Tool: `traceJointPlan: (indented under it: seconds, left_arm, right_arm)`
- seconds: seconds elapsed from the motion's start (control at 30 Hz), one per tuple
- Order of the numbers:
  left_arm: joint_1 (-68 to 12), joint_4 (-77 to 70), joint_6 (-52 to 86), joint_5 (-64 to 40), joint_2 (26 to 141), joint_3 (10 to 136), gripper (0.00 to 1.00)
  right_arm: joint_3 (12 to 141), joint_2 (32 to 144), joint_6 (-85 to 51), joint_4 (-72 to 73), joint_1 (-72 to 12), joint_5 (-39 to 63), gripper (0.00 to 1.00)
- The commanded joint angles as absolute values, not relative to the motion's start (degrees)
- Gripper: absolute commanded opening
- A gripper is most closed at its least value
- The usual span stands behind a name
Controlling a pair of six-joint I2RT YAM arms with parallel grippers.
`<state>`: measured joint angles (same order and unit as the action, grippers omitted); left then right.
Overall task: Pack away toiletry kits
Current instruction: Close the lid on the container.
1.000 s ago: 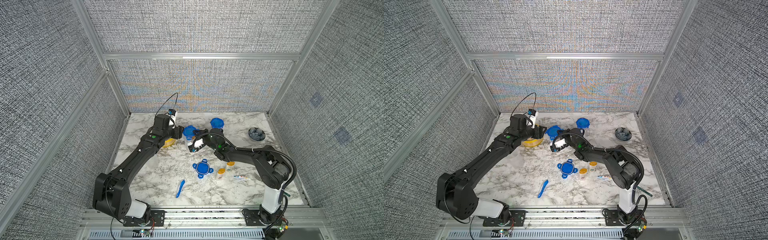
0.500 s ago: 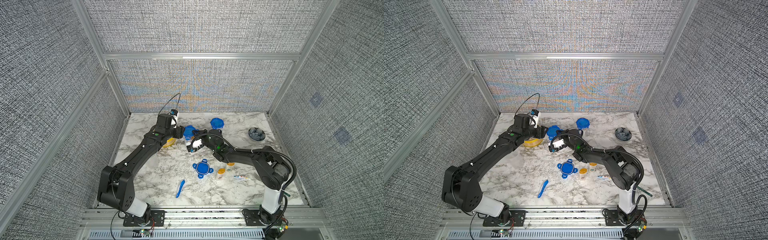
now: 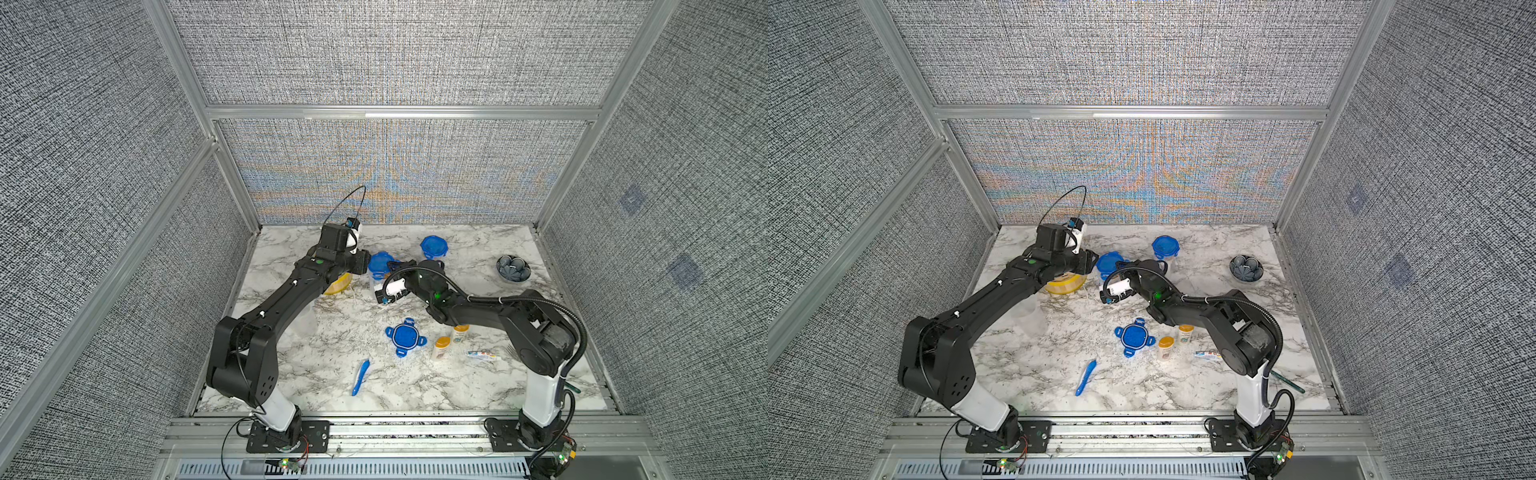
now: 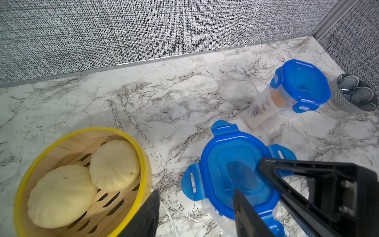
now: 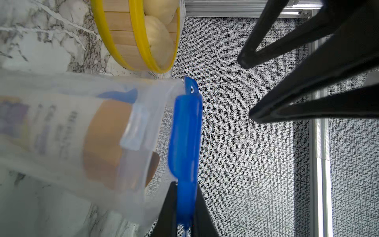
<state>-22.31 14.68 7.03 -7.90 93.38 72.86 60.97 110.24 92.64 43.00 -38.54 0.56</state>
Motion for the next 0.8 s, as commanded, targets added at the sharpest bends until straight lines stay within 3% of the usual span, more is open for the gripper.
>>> traceJointPlan:
  seconds: [0.0, 0.77]
  left_arm:
    - [-22.23, 15.98, 5.56, -9.64, 94.29, 73.86, 0.56]
    - [-22.24, 20.26, 5.20, -9.33, 97.93, 77.24, 0.50]
  right_arm:
    - [60.68, 110.52, 92.38, 45.42, -38.44, 1.06, 0.04]
    - [57.34, 111.29, 94.07, 53.69, -38.63, 2.32, 0.05]
